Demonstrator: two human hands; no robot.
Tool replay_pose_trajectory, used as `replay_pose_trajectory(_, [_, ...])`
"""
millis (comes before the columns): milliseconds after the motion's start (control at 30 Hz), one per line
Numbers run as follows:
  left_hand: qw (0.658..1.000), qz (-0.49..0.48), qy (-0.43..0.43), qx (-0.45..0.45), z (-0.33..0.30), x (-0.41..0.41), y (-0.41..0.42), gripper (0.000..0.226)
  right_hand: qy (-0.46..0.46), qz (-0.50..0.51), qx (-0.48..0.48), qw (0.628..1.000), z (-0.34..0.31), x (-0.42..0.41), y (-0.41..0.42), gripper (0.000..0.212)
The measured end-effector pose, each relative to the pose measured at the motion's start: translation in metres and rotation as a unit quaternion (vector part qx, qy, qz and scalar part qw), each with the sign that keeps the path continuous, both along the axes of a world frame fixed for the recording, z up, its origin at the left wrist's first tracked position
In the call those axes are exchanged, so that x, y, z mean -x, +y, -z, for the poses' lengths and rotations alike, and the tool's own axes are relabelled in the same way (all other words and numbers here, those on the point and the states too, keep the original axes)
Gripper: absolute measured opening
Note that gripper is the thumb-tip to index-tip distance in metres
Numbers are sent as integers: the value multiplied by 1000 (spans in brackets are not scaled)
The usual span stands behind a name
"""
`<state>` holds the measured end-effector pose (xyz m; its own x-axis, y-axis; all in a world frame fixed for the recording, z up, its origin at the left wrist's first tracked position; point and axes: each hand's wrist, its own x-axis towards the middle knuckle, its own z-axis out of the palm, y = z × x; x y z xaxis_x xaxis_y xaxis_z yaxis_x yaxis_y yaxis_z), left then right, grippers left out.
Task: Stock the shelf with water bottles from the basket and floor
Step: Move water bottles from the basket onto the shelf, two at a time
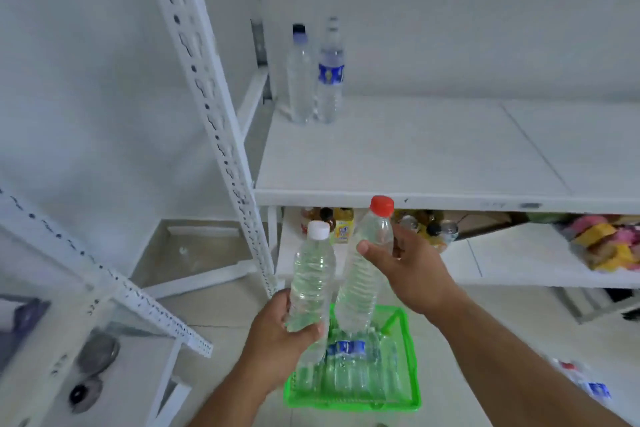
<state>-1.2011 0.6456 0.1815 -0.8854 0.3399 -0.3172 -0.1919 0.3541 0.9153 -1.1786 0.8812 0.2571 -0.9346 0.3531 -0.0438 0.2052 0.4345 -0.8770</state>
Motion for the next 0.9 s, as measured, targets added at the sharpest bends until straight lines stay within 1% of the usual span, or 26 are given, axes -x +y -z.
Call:
replay_pose_trajectory(67, [999, 2, 38, 3, -41, -6, -2, 44, 22, 1, 0, 1000, -42, -11, -2, 21])
replay_pose_trajectory(133, [998, -1, 66, 0, -73, -9, 0, 47, 46, -1, -5, 999, -77, -19, -2, 18])
replay_pose_trajectory(233, [994, -26, 102, -7, -109, -9, 8, 48, 68, 1, -7, 998, -117, -24, 4, 23])
replay_pose_trajectory(333, [992, -46, 120, -21, -132, -8, 21, 48, 88, 2, -10, 996, -143, -25, 14, 26])
replay_pose_trajectory(433, [989, -63, 129, -21, -146, -4, 37, 47, 104, -13, 3, 994, -159, -23, 28, 26])
replay_pose_trajectory(567, [987, -81, 139, -23, -159, 1, 62, 46, 110, -36, -19, 993, -172, -10, 50, 21])
replay_pose_trajectory(733, [985, -100, 139, -35, -166, 8, 86, 41, 97, -57, -32, 993, -174, 11, 72, 27])
replay_pose_trajectory(900, [983, -114, 143, -14, -165, 27, 95, 37, 81, -72, -38, 993, -174, 37, 83, 27])
